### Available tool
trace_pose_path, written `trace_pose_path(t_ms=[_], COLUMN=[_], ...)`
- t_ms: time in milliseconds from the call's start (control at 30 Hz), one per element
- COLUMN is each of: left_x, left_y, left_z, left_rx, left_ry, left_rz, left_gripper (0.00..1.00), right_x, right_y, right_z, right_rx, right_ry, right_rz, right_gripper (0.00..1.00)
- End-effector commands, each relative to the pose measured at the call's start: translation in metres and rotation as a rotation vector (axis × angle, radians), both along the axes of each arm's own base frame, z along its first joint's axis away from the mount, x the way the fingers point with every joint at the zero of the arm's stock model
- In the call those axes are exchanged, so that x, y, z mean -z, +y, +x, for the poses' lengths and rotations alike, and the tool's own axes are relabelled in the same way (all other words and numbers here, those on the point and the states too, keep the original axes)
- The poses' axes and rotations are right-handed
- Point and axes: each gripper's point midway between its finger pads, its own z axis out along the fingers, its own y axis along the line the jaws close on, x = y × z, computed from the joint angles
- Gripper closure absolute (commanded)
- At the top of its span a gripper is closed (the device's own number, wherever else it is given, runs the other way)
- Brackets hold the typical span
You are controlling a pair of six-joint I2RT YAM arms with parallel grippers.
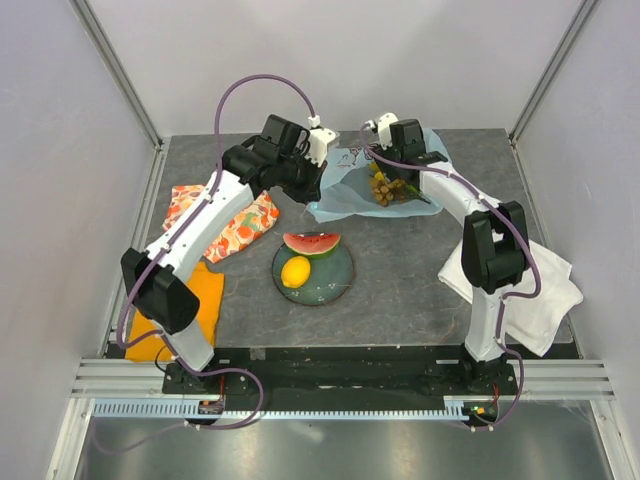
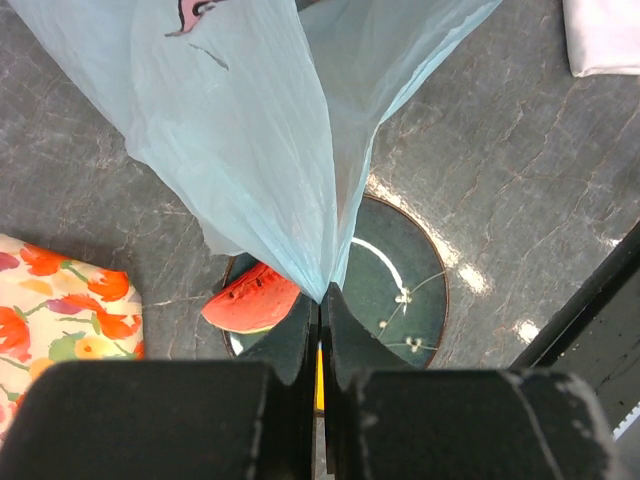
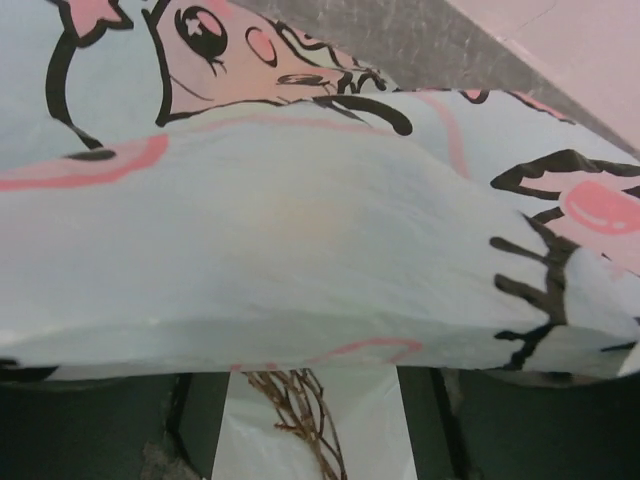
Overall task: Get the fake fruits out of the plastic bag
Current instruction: Adjust the plastic bag at the center of the board, then adjust the fake fruit in the plastic bag.
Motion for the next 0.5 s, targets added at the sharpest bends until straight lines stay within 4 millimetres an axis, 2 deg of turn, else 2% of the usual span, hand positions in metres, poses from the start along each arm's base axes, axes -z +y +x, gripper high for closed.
trace_pose_path(t_ms=[0, 133, 233, 367, 467], left_x=[-0.001, 0.001, 0.003, 0.006, 0.005], left_y=[-0.005, -0.011, -0.013, -0.018, -0.021], left_z=[0.008, 0.009, 0.012, 0.015, 0.015], left_rx=[0.045, 0.052, 0.053, 0.056, 0.060], left_ry=[-0.026, -0.007, -0.002, 0.011, 0.019], left_rz=[0.005, -0.012, -0.015, -0.021, -0.036], left_gripper=[0.98, 0.98, 0.98, 0.99, 0.98], right_x=[0.006, 0.022, 0.030, 0.043, 0.063], right_y=[-0.009, -0.023, -0.031, -0.032, -0.025], right_z=[0.015, 0.010, 0.008, 0.007, -0.001], right_rx=[0.022, 0.029, 0.049, 0.052, 0.029], right_ry=[-0.030, 0.009, 0.020, 0.056, 0.150], right_rz=[-0.098, -0.187, -0.190, -0.178, -0.155], right_gripper=[0.29, 0.27, 0.27, 0.26, 0.27])
